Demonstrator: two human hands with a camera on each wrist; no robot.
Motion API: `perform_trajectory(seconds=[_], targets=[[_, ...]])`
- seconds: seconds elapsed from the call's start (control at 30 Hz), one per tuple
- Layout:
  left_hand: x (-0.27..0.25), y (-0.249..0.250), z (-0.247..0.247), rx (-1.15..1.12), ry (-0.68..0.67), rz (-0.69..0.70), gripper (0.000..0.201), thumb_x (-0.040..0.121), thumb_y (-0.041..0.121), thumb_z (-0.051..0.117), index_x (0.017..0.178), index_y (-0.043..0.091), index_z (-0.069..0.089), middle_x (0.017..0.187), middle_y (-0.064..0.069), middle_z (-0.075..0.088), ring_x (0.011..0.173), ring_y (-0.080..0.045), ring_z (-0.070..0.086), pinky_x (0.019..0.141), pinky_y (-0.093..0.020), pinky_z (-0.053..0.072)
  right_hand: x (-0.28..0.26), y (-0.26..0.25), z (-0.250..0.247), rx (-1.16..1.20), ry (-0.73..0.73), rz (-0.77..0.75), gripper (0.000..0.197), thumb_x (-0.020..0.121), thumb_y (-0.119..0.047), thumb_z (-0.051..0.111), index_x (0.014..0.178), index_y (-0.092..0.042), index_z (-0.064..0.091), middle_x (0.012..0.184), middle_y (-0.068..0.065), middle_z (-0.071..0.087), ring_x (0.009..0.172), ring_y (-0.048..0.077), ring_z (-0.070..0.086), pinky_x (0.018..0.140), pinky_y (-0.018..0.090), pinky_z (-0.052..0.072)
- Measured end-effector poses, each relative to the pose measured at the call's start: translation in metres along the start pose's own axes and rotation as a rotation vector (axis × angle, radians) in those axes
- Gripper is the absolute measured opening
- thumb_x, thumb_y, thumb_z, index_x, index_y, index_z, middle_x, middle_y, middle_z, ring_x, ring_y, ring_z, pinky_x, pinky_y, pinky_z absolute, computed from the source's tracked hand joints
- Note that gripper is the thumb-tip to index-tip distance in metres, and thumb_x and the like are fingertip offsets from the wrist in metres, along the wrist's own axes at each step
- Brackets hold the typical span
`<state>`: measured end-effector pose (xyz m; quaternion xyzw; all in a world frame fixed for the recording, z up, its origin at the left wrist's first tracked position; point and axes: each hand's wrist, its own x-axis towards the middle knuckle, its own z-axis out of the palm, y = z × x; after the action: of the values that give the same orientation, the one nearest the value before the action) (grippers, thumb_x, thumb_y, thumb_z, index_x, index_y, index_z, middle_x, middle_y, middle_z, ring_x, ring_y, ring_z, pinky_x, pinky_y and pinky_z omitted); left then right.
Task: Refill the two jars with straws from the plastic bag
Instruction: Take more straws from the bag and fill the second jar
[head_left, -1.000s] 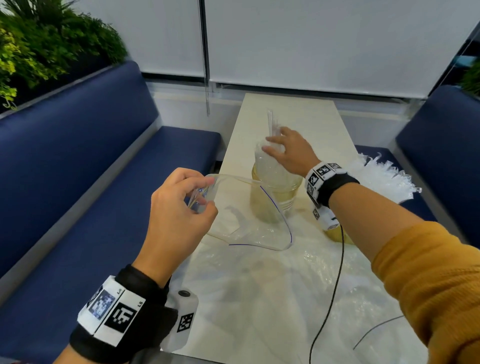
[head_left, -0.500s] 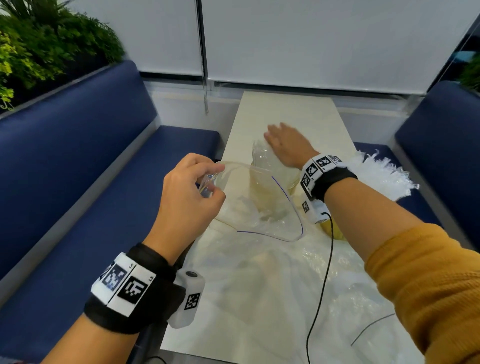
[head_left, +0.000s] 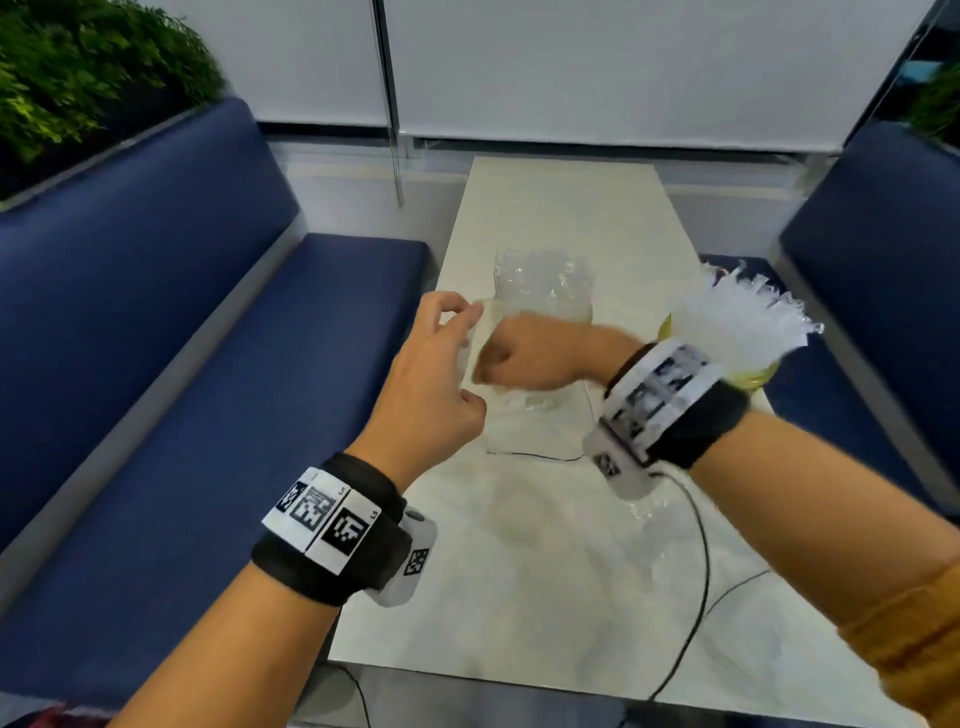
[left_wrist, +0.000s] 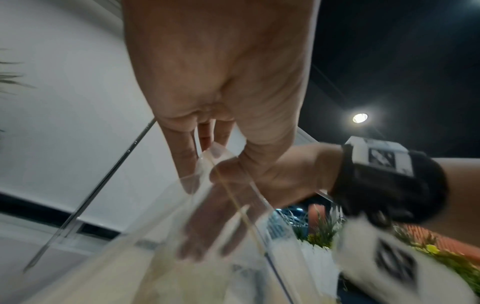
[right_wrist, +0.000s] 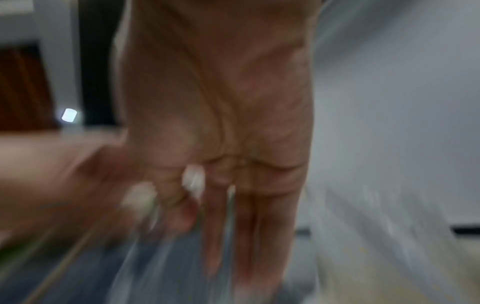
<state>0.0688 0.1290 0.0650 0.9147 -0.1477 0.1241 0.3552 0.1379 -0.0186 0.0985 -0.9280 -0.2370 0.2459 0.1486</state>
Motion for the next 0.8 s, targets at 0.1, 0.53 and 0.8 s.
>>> perform_trajectory(seconds=[0.1, 0.53, 0.8], targets=[[-0.006, 0.003, 0.008, 0.015, 0.005, 0.024, 0.080, 0.073, -0.008, 0.065, 0.148, 0.011, 0.044, 0.139, 0.006, 0.034, 0.104, -0.003, 0.047, 0.083, -0.022, 0.055, 0.033, 0.011, 0.059, -0.232, -0.014, 0.203, 0.057, 0.096, -0.044, 0.049, 0.143, -0.013, 0.045, 0.136, 0.011, 0.057, 0.119, 0.032, 0.057, 0.097, 0.039, 0.049], [-0.036, -0.004, 0.022, -0.005, -0.034, 0.070, 0.082, 0.078, -0.011, 0.063, 0.151, 0.018, 0.040, 0.146, 0.011, 0.028, 0.128, -0.010, 0.045, 0.084, -0.018, 0.057, 0.064, 0.026, 0.126, -0.413, -0.069, 0.308, 0.018, 0.094, -0.018, 0.056, 0.105, -0.010, 0.068, 0.098, 0.004, 0.069, 0.090, 0.024, 0.069, 0.075, 0.032, 0.056], [-0.034, -0.012, 0.034, 0.305, -0.065, -0.021, 0.074, 0.076, 0.007, 0.074, 0.143, 0.020, 0.044, 0.143, 0.010, 0.033, 0.112, -0.014, 0.051, 0.065, -0.022, 0.041, 0.006, 0.003, 0.054, -0.537, -0.089, 0.204, 0.013, 0.093, -0.013, 0.058, 0.104, -0.008, 0.061, 0.081, 0.003, 0.056, 0.077, 0.024, 0.056, 0.062, 0.031, 0.043]])
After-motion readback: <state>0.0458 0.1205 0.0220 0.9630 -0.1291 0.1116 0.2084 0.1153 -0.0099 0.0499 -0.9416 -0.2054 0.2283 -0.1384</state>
